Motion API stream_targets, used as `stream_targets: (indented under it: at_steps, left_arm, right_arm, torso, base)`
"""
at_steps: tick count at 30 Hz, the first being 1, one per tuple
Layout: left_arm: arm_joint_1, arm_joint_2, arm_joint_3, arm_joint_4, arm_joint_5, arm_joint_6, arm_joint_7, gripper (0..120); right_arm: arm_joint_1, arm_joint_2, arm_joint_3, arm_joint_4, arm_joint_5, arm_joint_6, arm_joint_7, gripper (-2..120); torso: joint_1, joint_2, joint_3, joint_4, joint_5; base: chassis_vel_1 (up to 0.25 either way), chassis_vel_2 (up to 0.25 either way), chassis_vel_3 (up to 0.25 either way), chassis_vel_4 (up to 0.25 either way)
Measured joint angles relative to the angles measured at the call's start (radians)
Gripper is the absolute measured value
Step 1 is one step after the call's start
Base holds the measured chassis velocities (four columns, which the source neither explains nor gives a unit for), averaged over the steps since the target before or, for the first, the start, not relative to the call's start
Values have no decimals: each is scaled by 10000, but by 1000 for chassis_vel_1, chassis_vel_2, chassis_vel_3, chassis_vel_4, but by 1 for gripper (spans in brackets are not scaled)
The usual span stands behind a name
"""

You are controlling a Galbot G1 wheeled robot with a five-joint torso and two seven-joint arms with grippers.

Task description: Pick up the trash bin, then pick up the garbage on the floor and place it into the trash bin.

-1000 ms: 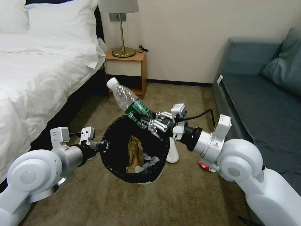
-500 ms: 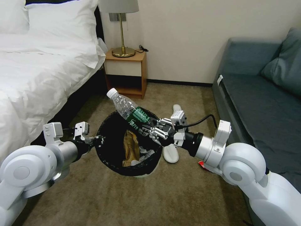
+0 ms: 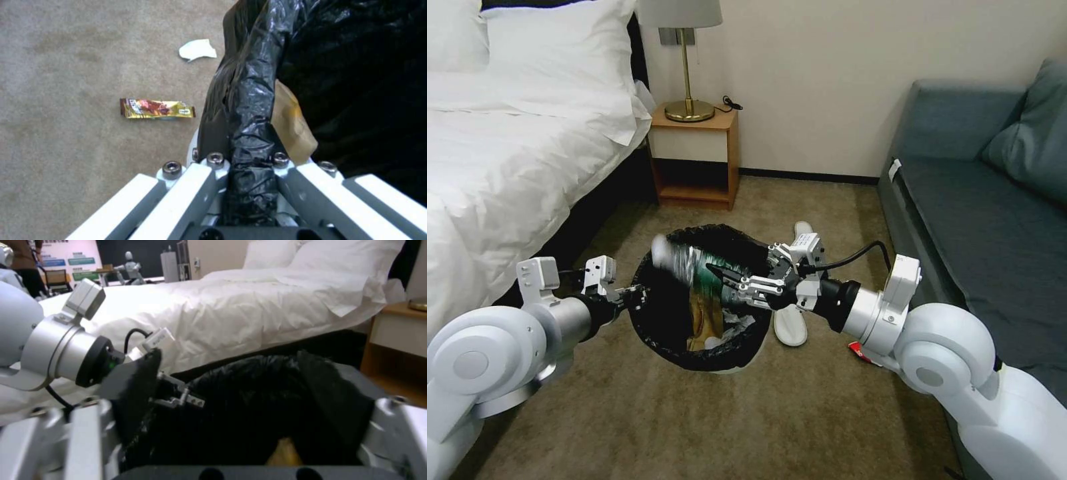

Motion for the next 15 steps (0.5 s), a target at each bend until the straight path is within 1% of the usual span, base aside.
stream_targets:
  at_steps: [1,2,4,5,7,8,12,15]
  left_arm:
    - [8,17,-17,-4,-3,0,1,3]
    - [8,17,-17,-4,-3,0,1,3]
    - [14,18,-23,-7,4,0,-4,3]
    - [14,18,-23,-7,4,0,-4,3]
    - [6,16,-40,-1,29,0,-8,3]
    - [6,16,-40,-1,29,0,-8,3]
    - [-50,66,-71,66,37,0,2,3]
    - [-70,63,-87,107,63,0,10,3]
  right_arm:
    - [32,19,0,1,0,6,3,89]
    - [32,19,0,1,0,6,3,89]
    - [46,29,0,11,1,50,-5,99]
    - [46,29,0,11,1,50,-5,99]
    - [37,11,3,38,13,87,-35,107]
    - [37,11,3,38,13,87,-35,107]
    - [32,5,128,43,43,119,-41,113]
    - [143,56,388,43,125,150,48,114]
  torso:
    - [0,0,0,1,0]
    - [0,0,0,1,0]
    - [0,0,0,0,0]
    - [0,0,0,0,0]
    - [0,0,0,0,0]
    - [0,0,0,0,0]
    - [1,0,0,0,0]
    - [0,0,0,0,0]
  base:
    - [0,0,0,0]
    - [0,0,0,0]
    - [0,0,0,0]
    - [0,0,0,0]
    - [0,0,0,0]
    - [0,0,0,0]
    - [0,0,0,0]
    - [0,0,0,0]
